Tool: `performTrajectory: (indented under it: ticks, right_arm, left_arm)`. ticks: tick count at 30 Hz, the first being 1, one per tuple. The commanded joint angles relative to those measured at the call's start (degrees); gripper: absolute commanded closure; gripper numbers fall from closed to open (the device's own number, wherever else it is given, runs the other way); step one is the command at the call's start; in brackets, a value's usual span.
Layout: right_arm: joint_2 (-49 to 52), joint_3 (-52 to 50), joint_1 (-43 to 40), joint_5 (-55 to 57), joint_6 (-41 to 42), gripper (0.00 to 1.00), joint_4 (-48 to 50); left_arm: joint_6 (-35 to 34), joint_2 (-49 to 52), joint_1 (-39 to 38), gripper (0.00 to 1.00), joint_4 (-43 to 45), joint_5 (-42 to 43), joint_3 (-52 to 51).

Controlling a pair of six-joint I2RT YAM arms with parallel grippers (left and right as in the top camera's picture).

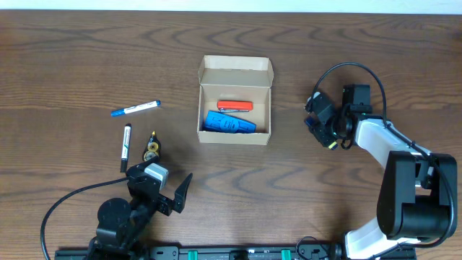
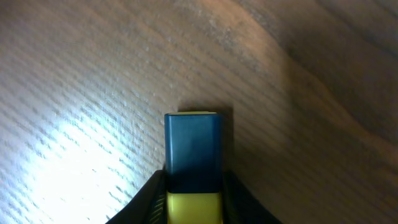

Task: Pack container
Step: 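Carry the yellow highlighter into the box and release it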

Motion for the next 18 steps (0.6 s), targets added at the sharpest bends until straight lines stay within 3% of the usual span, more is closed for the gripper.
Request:
performTrajectory:
  ticks: [1,9,14,18]
  right_arm:
    - [1.05,1.33,2.1,0.74,8.02,0.83,-0.33]
    - [0.24,13.51,7.96,-1.81,26.82,0.98,-9.05]
    - [-0.39,26.01,11.96,-1.77,33.35,0.99,-20.06]
    - [-0.39,34.62,15.15,-1.77,45.59,0.99,-25.75]
  left_arm:
    - [-0.59,-0.33,0.39,0.05,-0.33,0.63,-1.2]
    - [-0.59,-0.33,0.39,0.05,-0.33,0.63,-1.2]
    - [-0.59,-0.35,0.39,0.05,-0.31,0.63,-1.2]
    - [-0.59,-0.35,0.39,0.05,-0.33,0.63,-1.2]
